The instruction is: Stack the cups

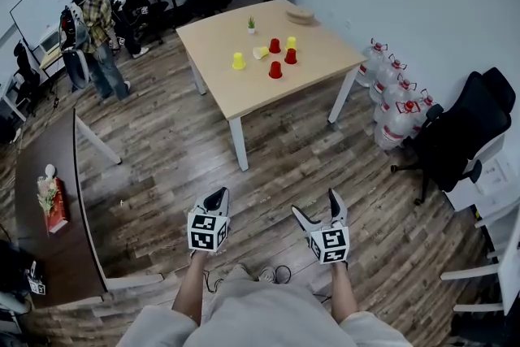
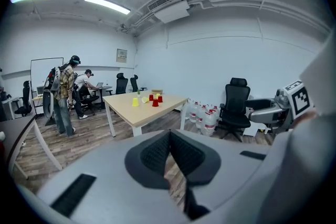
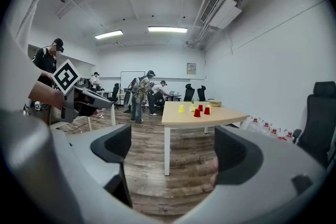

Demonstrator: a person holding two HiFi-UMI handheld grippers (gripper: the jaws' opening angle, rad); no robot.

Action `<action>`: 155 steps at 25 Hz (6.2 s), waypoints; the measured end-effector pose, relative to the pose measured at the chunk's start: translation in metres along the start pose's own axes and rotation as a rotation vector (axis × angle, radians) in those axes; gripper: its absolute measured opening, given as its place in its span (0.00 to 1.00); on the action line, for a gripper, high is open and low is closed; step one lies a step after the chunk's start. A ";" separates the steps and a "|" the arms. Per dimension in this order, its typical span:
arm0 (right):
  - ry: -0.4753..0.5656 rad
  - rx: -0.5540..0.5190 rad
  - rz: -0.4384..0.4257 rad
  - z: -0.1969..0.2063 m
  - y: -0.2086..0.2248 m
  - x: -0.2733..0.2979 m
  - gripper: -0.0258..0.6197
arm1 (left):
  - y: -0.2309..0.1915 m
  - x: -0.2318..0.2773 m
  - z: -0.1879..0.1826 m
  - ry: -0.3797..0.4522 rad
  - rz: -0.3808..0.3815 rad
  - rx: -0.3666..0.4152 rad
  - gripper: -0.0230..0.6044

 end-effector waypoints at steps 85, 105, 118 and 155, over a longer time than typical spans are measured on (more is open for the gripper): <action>-0.071 -0.017 -0.545 -0.134 0.420 0.581 0.74 | -0.108 0.556 -0.221 -0.166 -0.437 -0.208 0.05; -0.071 -0.074 -0.683 -0.154 0.315 0.711 0.71 | -0.153 0.504 -0.193 -0.135 -0.569 -0.329 0.05; -0.339 0.002 -0.499 -0.080 0.303 0.792 0.64 | -0.206 0.474 -0.178 -0.130 -0.562 -0.362 0.05; -0.307 -0.051 -0.460 -0.079 0.296 0.670 0.40 | -0.193 0.531 -0.189 -0.150 -0.381 -0.299 0.05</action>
Point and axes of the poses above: the fingertips, and each gripper's own axes: x forward along the fingers, y to its right, z out of its underside, the point moved 5 cm from there along -x, backward along the fingers, and after that the axes turned 15 degrees about -z, right-handed, at the moved point
